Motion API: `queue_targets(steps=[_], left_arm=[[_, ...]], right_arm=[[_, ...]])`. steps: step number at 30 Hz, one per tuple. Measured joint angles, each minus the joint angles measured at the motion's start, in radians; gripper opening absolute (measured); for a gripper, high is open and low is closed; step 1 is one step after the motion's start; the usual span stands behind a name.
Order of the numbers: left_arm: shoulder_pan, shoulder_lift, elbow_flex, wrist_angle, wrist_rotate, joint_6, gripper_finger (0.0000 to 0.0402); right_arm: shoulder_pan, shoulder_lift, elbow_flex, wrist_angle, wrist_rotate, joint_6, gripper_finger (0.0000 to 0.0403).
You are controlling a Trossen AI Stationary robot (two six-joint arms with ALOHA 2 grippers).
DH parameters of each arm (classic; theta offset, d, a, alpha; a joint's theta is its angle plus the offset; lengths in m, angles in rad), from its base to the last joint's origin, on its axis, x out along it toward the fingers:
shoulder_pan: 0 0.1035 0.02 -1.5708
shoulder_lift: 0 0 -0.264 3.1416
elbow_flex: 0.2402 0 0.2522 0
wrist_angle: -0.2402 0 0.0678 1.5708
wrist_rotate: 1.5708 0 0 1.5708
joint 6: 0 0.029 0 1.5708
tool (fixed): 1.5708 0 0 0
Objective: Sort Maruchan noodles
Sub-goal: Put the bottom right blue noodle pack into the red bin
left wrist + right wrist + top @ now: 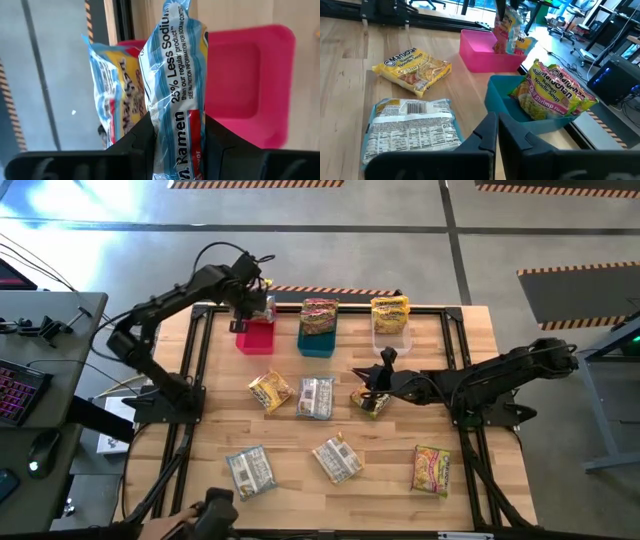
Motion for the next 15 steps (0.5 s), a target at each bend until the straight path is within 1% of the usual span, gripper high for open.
queue_targets(steps=[6, 15], left_arm=[[0.013, 0.097, 0.063, -0.001, 0.031, 0.000, 0.0081], [0.034, 0.199, 0.067, 0.023, 0.037, -0.011, 0.0083]], right_arm=[[0.000, 0.000, 0.000, -0.003, -0.004, 0.023, 0.0000], [0.000, 0.000, 0.000, -0.006, -0.004, 0.023, 0.0000]])
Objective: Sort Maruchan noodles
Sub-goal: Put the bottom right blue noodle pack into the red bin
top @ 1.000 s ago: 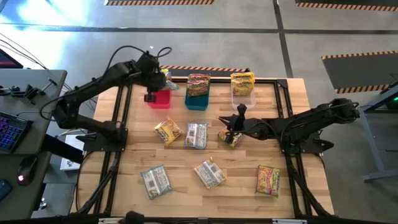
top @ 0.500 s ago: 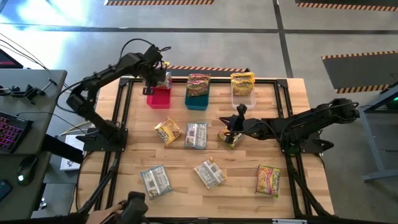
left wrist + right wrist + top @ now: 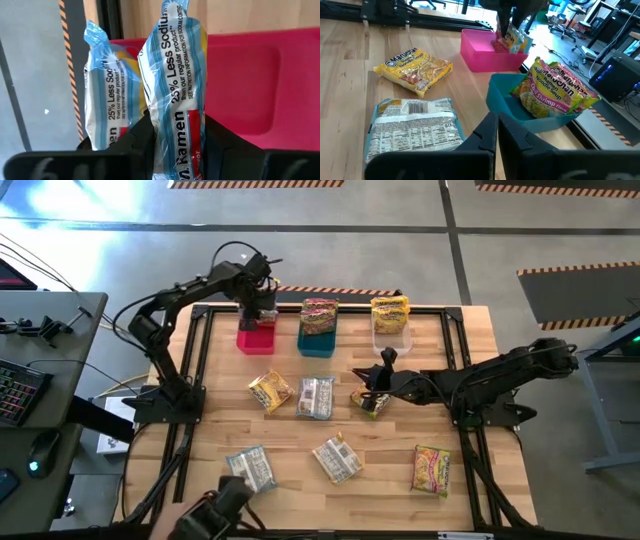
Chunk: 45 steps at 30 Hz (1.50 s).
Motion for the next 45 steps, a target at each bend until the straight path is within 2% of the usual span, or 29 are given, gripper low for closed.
queue_targets(steps=[8, 12, 20, 30, 37, 45], left_arm=[[-0.001, 0.016, -0.001, 0.031, -0.007, -0.060, 0.0126], [-0.001, 0.016, -0.001, 0.033, -0.073, -0.084, 0.0142], [-0.037, 0.011, -0.001, 0.025, -0.180, -0.087, 0.0149], [-0.063, 0.011, -0.001, 0.025, -0.241, -0.105, 0.0150], [-0.063, -0.003, -0.001, 0.018, -0.237, -0.178, 0.0154], [-0.054, -0.004, -0.001, 0.001, -0.227, -0.229, 0.0187]], right_arm=[[0.000, 0.000, 0.000, 0.000, 0.000, 0.000, 0.0000], [0.000, 0.000, 0.000, 0.000, 0.000, 0.002, 0.0000], [0.000, 0.000, 0.000, 0.000, -0.002, 0.011, 0.0000], [0.000, 0.000, 0.000, 0.000, -0.003, 0.011, 0.0000], [0.000, 0.001, 0.000, 0.000, -0.003, 0.011, 0.0000], [0.000, 0.001, 0.000, 0.000, -0.029, 0.011, 0.0000]])
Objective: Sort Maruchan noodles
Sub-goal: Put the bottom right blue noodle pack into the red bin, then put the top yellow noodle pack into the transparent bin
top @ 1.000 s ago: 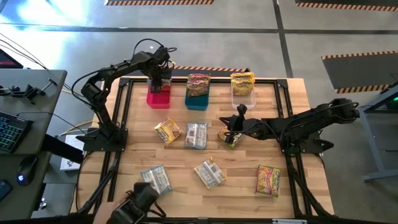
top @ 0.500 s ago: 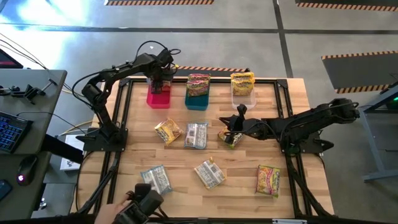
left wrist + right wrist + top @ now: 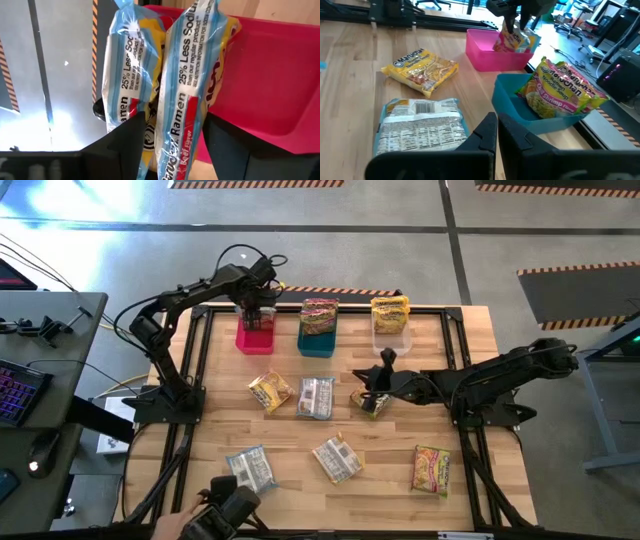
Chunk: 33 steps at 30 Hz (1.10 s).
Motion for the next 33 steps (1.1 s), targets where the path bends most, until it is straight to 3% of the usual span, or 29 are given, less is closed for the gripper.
queue_targets(steps=[9, 17, 22, 26, 29, 33], left_arm=[[-0.010, -0.061, 0.000, 0.003, -0.020, 0.019, 0.0184], [-0.019, -0.242, -0.051, 0.032, 0.158, -0.119, 0.0149], [-0.096, -0.372, -0.244, 0.157, 0.247, -0.253, 0.0118], [-0.183, -0.486, -0.458, 0.302, 0.387, -0.414, 0.0094], [-0.265, -0.567, -0.605, 0.412, 0.453, -0.570, 0.0077], [-0.388, -0.645, -0.756, 0.518, 0.461, -0.837, 0.0059]], right_arm=[[0.000, 0.000, 0.000, 0.000, -0.016, -0.001, 0.0000], [-0.009, 0.000, 0.000, -0.031, -0.016, -0.001, 0.0000], [-0.038, 0.000, -0.030, -0.041, -0.096, -0.001, 0.0000], [-0.068, 0.000, -0.110, 0.102, -0.216, 0.018, 0.0000], [-0.077, 0.000, -0.163, 0.196, -0.245, 0.035, 0.0000], [-0.083, 0.000, -0.179, 0.228, -0.243, 0.045, 0.0000]])
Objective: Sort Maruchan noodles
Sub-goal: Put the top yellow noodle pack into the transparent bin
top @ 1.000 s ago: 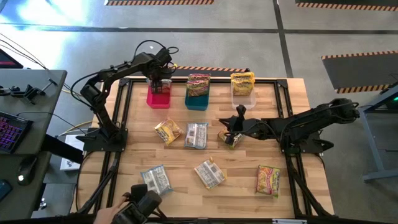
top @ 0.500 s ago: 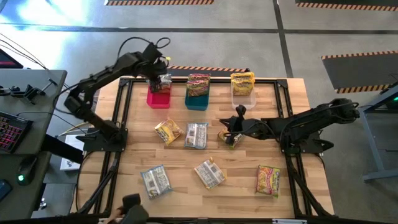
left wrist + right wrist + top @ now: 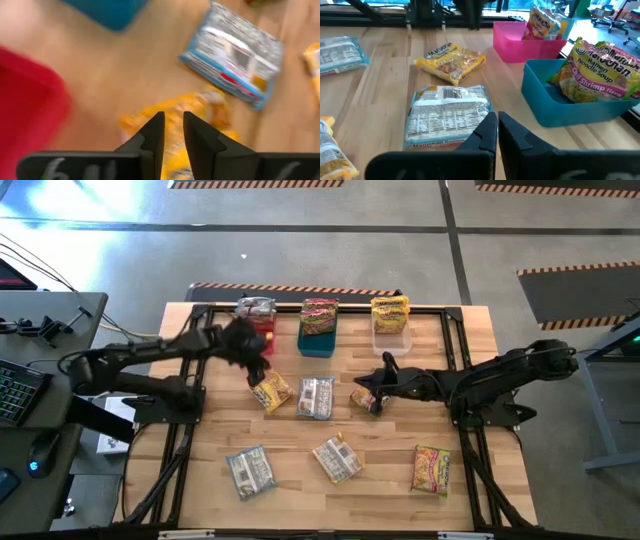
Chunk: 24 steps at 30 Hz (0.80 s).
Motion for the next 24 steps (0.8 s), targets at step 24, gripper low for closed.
queue_targets(steps=[24], left_arm=[[-0.394, 0.203, -0.165, 0.386, -0.189, -0.341, 0.0053]], right_arm=[[0.000, 0.000, 0.000, 0.001, 0.011, -0.019, 0.0000]])
